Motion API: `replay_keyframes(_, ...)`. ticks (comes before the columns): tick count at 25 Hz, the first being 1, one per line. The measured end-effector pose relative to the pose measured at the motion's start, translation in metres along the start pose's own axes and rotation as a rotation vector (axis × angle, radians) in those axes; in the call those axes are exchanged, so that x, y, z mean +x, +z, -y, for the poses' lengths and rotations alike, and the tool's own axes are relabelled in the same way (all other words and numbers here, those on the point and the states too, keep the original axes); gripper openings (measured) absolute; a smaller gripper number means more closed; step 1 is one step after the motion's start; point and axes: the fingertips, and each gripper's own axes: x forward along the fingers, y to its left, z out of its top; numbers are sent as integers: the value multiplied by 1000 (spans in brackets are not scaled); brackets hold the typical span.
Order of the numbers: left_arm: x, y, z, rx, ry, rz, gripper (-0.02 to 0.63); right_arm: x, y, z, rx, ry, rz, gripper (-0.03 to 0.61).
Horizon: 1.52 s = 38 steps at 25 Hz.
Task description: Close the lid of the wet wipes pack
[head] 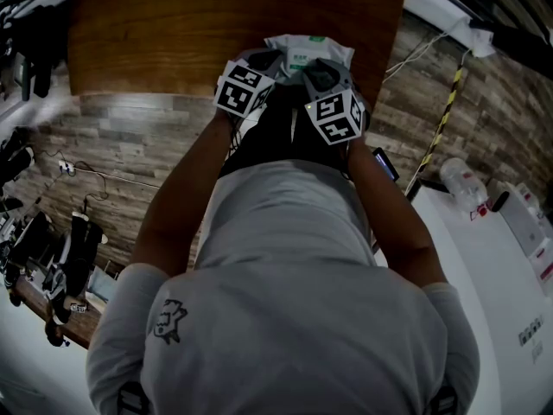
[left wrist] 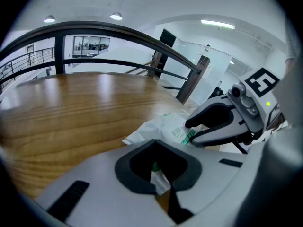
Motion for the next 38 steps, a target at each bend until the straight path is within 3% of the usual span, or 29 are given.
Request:
replay_keyframes(15,0,1,2,2,20,-14,9,-2,-2,1,10,14,24,152)
replay_keyframes(28,-15,9,11,51,48,-44,9,-12,10,0,109,135,2,150)
replay_keyframes(34,-32,30,27,82,36,-8,9,-33,33,15,132,122,72,149)
replay_keyframes(38,-50,55,38,99,23,41,9,-55,47,24,141,113,104,106)
